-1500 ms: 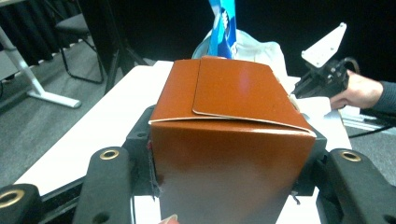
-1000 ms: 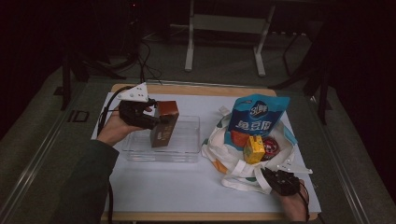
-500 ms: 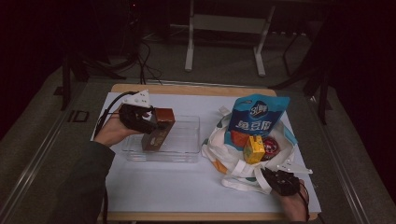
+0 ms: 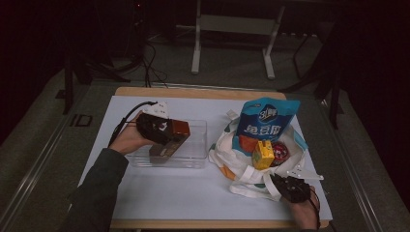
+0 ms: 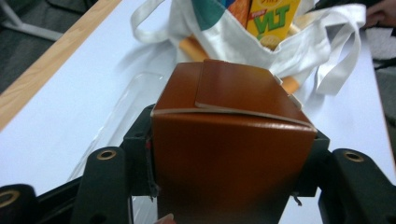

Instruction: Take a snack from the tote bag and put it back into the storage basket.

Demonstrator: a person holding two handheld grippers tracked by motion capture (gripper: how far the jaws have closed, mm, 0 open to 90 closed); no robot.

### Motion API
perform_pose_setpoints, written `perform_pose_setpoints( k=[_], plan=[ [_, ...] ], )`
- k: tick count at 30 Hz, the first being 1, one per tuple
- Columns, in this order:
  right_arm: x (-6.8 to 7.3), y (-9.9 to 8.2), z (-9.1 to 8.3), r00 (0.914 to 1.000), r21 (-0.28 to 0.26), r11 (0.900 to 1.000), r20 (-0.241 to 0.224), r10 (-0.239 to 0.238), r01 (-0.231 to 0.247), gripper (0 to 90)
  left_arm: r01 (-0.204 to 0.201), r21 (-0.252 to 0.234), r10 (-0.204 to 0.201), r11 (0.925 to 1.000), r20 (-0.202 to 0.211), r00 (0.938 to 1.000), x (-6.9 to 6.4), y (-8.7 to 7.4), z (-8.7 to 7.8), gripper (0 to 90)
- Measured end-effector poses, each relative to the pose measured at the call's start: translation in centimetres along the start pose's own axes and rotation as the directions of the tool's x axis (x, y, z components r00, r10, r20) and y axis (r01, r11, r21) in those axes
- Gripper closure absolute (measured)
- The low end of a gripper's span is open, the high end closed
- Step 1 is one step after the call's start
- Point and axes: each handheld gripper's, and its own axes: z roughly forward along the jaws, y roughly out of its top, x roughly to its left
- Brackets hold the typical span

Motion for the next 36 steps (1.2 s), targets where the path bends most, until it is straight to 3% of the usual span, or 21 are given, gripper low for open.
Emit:
perform_pose_setpoints(
  k=[4, 10, 23, 30, 36],
  plan=[
    [0.0, 0.0, 0.0, 1.0, 0.0, 1.0, 0.0, 0.0, 0.0, 83.8, 0.02, -0.016, -0.019, 0.9997, 0.027, 0.9995, -0.2, 0.1, 1.6, 39.2],
    [0.0, 0.0, 0.0, 1.0, 0.0, 1.0, -0.001, -0.001, 0.001, 83.7, 0.009, 0.023, -0.01, 0.9997, 0.06, 0.9982, -0.7, 0.3, 3.5, 37.9],
    [0.0, 0.0, 0.0, 1.0, 0.0, 1.0, 0.0, -0.001, 0.001, 83.7, 0.028, 0.06, -0.033, 0.9978, 0.072, 0.9969, -1.1, -0.1, 4.7, 35.3],
    [0.0, 0.0, 0.0, 1.0, 0.0, 1.0, -0.001, -0.002, 0.002, 83.7, 0.036, 0.106, -0.043, 0.9937, 0.062, 0.9971, -1.6, -0.4, 5.6, 32.9],
    [0.0, 0.0, 0.0, 1.0, 0.0, 1.0, 0.0, -0.001, 0.001, 83.7, 0.052, 0.129, -0.063, 0.9903, 0.078, 0.995, -1.9, -0.6, 6.5, 30.7]
  ],
)
